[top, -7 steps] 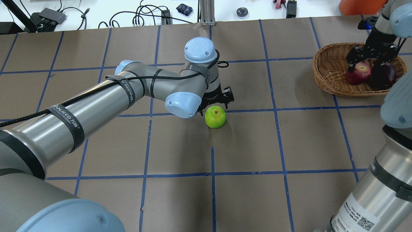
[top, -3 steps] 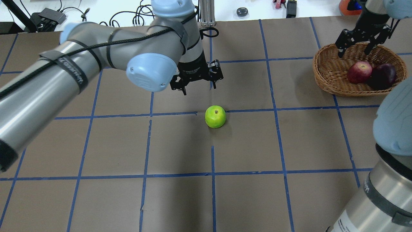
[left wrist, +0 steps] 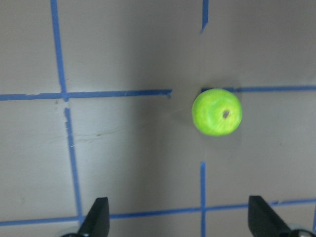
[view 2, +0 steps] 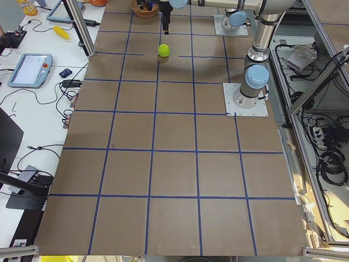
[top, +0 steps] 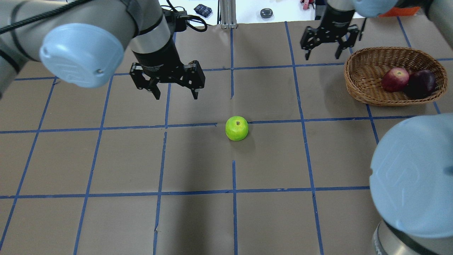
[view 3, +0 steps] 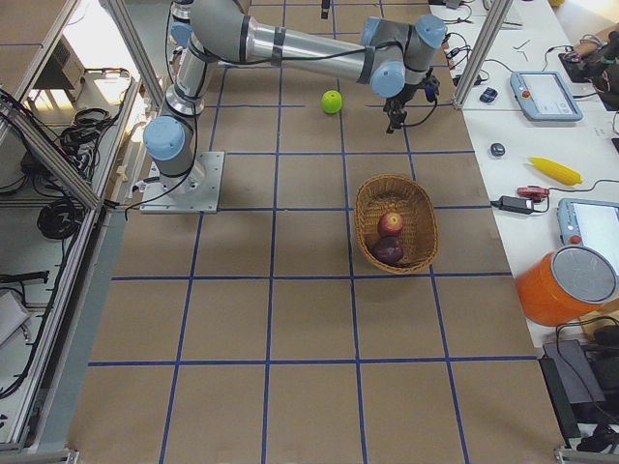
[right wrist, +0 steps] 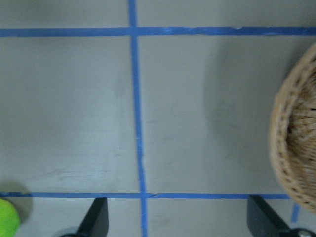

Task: Put all apples into basket
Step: 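Grasp the green apple with the right gripper while the left arm retracts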

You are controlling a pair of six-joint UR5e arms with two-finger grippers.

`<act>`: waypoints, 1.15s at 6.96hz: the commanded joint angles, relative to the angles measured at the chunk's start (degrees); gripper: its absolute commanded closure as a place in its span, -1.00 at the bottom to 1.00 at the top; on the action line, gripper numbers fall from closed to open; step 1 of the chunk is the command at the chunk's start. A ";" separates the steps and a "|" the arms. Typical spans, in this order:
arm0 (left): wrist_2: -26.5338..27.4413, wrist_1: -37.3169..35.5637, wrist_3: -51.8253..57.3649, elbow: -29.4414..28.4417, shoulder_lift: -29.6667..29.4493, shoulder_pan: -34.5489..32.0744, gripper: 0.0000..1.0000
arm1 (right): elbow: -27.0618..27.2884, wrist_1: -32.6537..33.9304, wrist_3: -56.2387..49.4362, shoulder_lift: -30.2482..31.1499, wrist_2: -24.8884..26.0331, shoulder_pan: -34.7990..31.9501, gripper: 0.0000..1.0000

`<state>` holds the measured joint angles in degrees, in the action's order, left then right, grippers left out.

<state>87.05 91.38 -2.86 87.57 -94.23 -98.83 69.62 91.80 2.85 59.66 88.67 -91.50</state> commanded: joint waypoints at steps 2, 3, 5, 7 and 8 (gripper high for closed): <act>1.19 1.17 7.61 3.74 5.62 8.73 -1.00 | 7.26 5.98 16.48 -0.51 -3.83 -12.38 -1.00; 1.19 -0.31 7.61 3.93 5.81 9.35 -1.00 | 11.12 9.68 19.44 -1.03 -6.37 -14.65 -1.00; 1.19 -1.29 6.56 3.93 5.90 9.44 -1.00 | 14.75 15.16 22.63 -1.56 -6.66 -17.65 -1.00; 1.19 -1.47 6.29 3.93 5.90 9.44 -1.00 | 17.46 15.34 22.03 -2.96 -6.31 -17.75 -1.00; 1.19 -1.64 6.38 3.93 5.90 9.44 -1.00 | 17.92 15.60 22.28 -3.06 -6.49 -17.75 -1.00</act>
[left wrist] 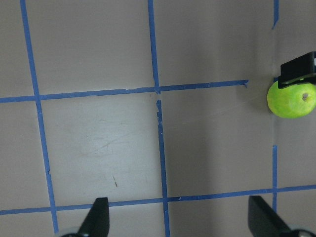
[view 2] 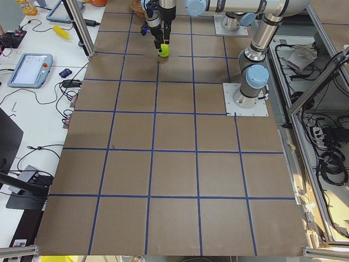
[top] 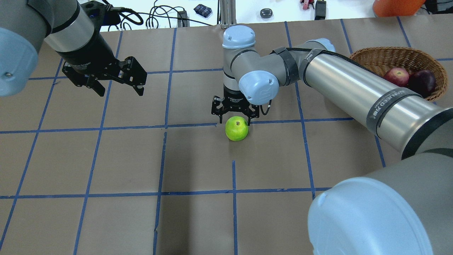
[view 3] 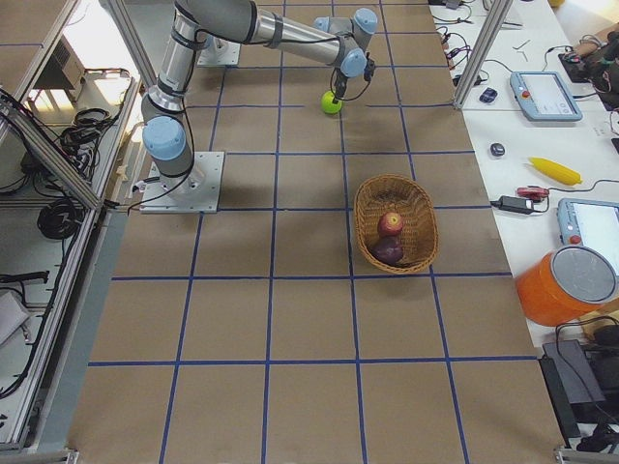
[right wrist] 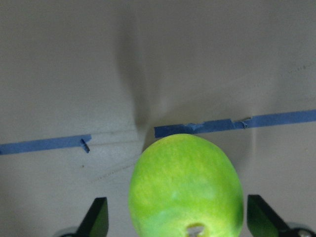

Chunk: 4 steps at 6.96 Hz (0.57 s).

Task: Put all apples into basket
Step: 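Grasp the green apple with the right gripper while the left arm retracts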

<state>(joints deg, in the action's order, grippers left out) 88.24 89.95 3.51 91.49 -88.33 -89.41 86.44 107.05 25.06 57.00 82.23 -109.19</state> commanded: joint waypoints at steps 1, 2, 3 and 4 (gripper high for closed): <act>0.00 -0.73 0.00 0.01 0.00 0.03 -1.00 | 1.10 0.44 0.25 -1.00 -0.14 -0.06 -1.00; 0.00 -0.74 0.00 0.01 0.00 0.03 -1.00 | 1.19 0.36 0.34 -1.97 -0.14 -0.15 -1.00; 0.00 -0.74 0.00 0.01 0.00 0.03 -1.00 | 1.19 0.44 0.69 -1.71 0.21 -1.54 -0.83; 0.00 -0.74 0.00 0.01 0.00 0.11 -1.00 | 0.84 1.31 2.34 -1.80 0.30 -2.25 0.51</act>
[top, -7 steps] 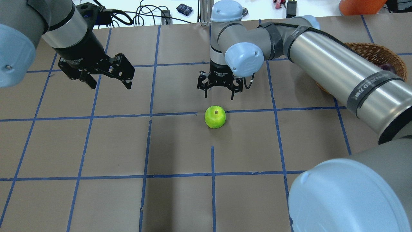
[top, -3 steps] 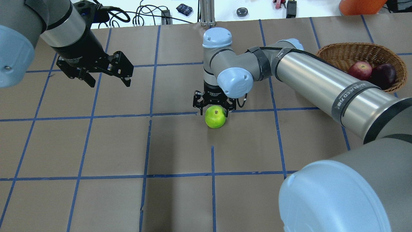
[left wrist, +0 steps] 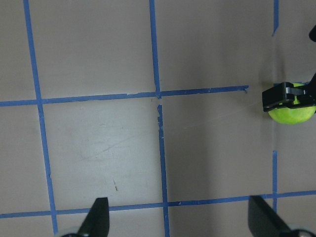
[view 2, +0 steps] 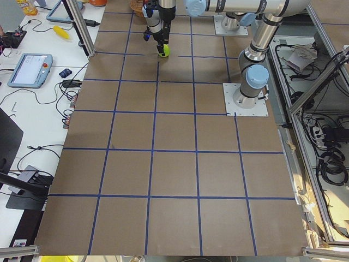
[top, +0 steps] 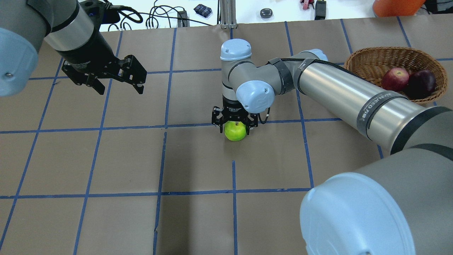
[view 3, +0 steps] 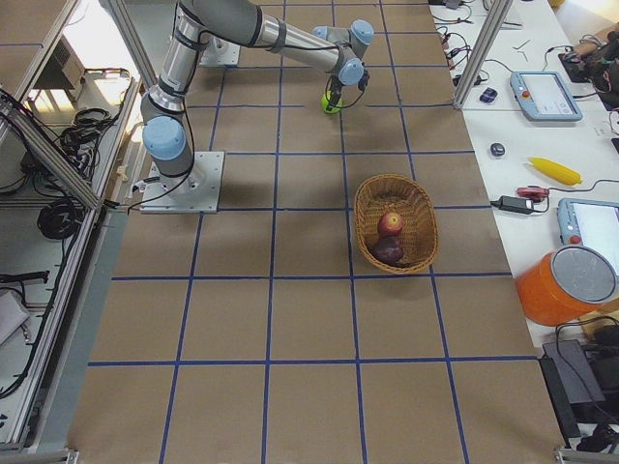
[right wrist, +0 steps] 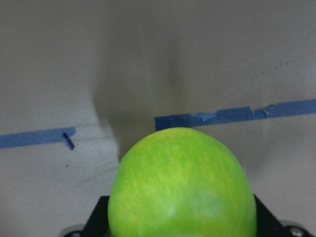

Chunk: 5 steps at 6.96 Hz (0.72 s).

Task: Put all apples into basket
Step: 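Grasp the green apple with the right gripper while the left arm retracts, then carry the green apple into the basket and open the right gripper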

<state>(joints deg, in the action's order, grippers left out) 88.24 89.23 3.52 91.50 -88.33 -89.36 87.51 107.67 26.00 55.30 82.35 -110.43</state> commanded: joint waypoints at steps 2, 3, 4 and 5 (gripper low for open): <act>0.00 -0.63 0.09 -0.09 -0.09 0.15 -1.00 | -1.89 1.59 3.96 1.03 0.80 0.64 1.00; 0.00 -1.34 0.09 -0.09 -0.09 0.15 -1.00 | -4.78 -0.85 4.23 3.30 0.80 4.04 1.00; 0.00 -1.34 0.09 0.00 -0.09 0.15 -1.00 | -9.68 -7.40 3.10 4.72 0.80 9.99 1.00; 0.00 -1.34 0.00 0.00 -0.09 0.15 -1.00 | -15.38 -11.73 2.92 4.56 0.10 15.88 1.00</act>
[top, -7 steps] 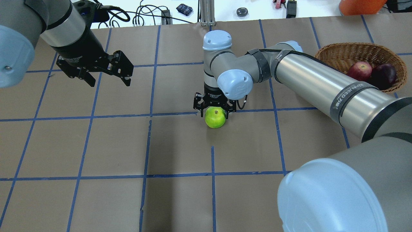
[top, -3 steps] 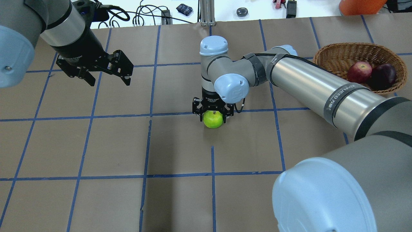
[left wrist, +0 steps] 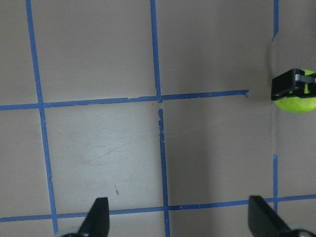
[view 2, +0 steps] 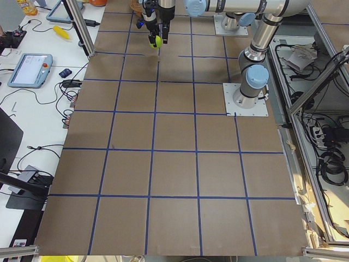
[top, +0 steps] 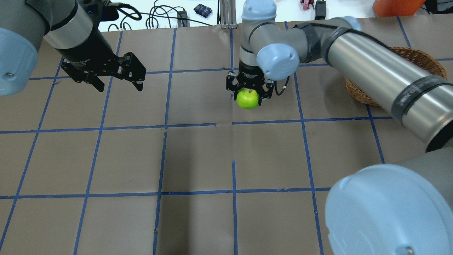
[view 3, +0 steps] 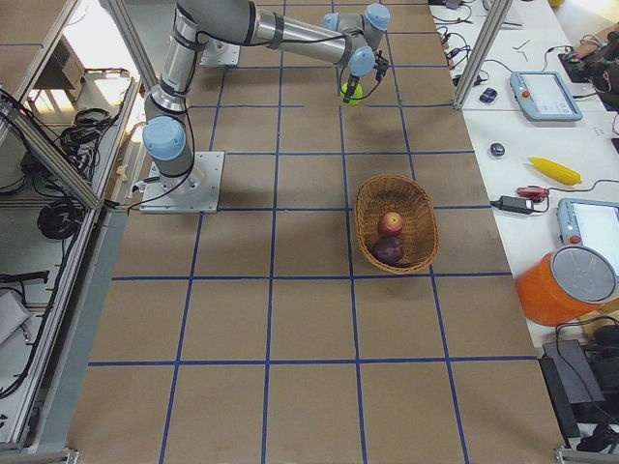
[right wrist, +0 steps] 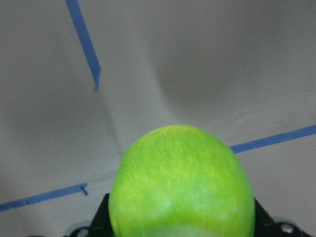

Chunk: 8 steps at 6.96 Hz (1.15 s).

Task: Put all apples into basket
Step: 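Carry the green apple into the basket and open the right gripper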

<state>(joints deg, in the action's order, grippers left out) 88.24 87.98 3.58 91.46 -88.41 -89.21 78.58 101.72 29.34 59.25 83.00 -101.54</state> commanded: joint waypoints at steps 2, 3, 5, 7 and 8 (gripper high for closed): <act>0.00 -0.09 -0.07 0.04 -0.01 0.01 -1.00 | -11.68 -8.37 -11.31 -0.19 4.51 16.33 1.00; 0.00 -0.09 0.02 0.04 -0.01 0.01 -1.00 | -11.34 -8.11 -17.93 -0.80 5.50 20.55 1.00; 0.00 -0.09 0.19 0.04 -0.01 0.18 -1.00 | -10.81 -7.50 -29.13 -4.39 9.62 27.33 1.00; 0.00 -0.09 0.28 -0.05 -0.10 0.18 -1.00 | -10.38 -7.50 -34.05 -6.60 14.09 27.62 1.00; 0.00 -0.09 0.28 -0.05 -0.10 0.09 -1.00 | -10.29 -8.19 -34.26 -7.65 14.21 28.32 1.00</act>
<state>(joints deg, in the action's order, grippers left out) 88.24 87.89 3.81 91.42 -88.49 -89.08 68.08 94.07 -3.23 52.92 95.91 -73.96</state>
